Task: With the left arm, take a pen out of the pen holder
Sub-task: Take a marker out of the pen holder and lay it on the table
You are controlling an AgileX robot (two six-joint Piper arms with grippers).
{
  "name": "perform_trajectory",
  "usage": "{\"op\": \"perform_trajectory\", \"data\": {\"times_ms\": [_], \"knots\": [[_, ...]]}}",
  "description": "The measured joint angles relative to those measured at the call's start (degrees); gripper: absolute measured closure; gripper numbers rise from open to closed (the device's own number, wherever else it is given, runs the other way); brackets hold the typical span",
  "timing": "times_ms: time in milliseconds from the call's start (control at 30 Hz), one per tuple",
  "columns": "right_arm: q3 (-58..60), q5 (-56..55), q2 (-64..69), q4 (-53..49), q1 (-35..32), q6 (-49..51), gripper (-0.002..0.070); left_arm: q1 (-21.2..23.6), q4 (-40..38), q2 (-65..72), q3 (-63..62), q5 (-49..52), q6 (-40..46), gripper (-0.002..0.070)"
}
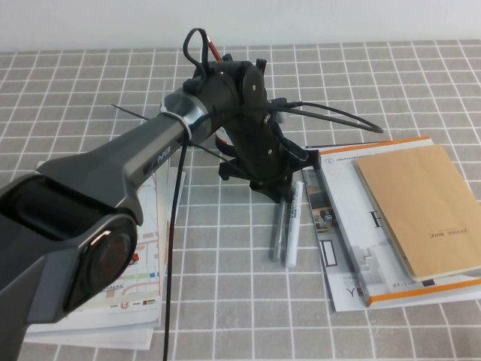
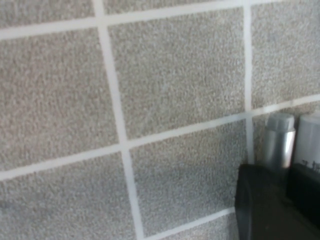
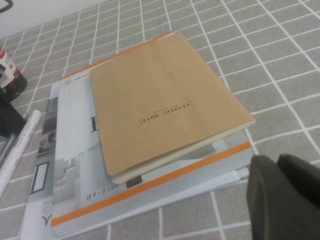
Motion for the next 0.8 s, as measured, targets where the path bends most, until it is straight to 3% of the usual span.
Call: {"op": "perform_trajectory", "data": {"times_ms": [233, 500, 600, 800], "knots": [[0.0, 0.0, 0.0, 0.0, 0.0, 0.0, 0.0689, 0.0, -1.5, 0.0, 0.0, -0.6, 0.1, 0.0364], [0.0, 0.0, 0.0, 0.0, 0.0, 0.0, 0.0689, 0.0, 2.3, -2.2, 0.0, -0.2, 0.3, 0.0328], [0.0, 0.0, 0.0, 0.0, 0.0, 0.0, 0.0689, -0.1, 5.8, -6.0, 0.0, -0.2, 1.8, 0.0347], [0.0, 0.0, 0.0, 0.0, 0.0, 0.0, 0.0689, -2.2, 14.6, -15.9, 0.5, -0.6, 7.0, 0.0613]]}}
